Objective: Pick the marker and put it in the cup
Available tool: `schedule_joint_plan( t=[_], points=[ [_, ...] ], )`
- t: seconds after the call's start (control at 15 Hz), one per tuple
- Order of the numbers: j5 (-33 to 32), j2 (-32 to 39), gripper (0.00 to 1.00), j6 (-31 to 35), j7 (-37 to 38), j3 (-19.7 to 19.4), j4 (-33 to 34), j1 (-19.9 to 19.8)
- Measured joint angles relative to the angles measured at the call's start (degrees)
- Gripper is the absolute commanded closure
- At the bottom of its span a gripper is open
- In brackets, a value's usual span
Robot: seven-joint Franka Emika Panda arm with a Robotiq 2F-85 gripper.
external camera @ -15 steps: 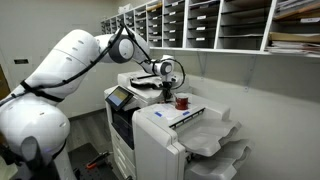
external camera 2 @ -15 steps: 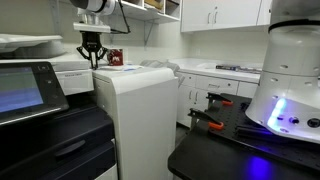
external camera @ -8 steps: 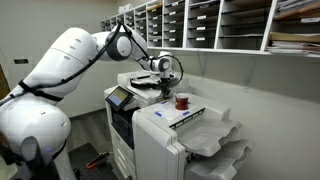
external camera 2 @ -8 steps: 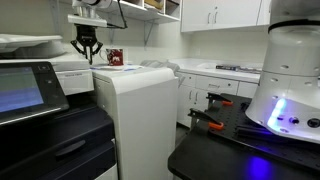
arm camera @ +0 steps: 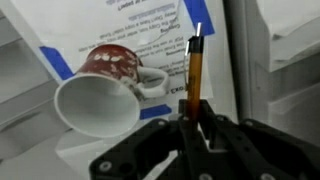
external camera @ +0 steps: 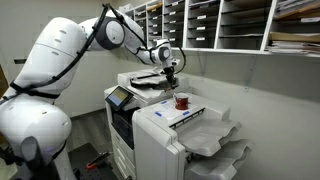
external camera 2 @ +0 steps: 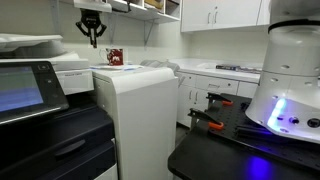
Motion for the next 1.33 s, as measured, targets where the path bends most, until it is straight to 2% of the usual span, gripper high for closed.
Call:
schedule_joint_plan(
  t=[0.47, 0.93, 1.0, 1.07, 1.2, 1.33],
  points=[
    [-16.75, -3.46, 0.96, 8.07, 18.75, -6.77, -5.87, 2.04],
    [-27.81, -3.09, 0.96, 8.67, 31.64, -8.34, -8.11, 2.28],
    [-29.11, -2.93, 0.93, 8.68, 32.82, -8.26, -8.50, 2.46],
    [-30.16, -2.81, 0.61, 8.69, 33.34, -8.11, -8.96, 2.69],
    [-31.42, -2.70, 0.53, 8.69, 33.98, -7.46, -9.89, 3.04],
    [-31.46, -2.76, 0.38, 8.69, 33.98, -6.32, -10.44, 3.06]
  ],
)
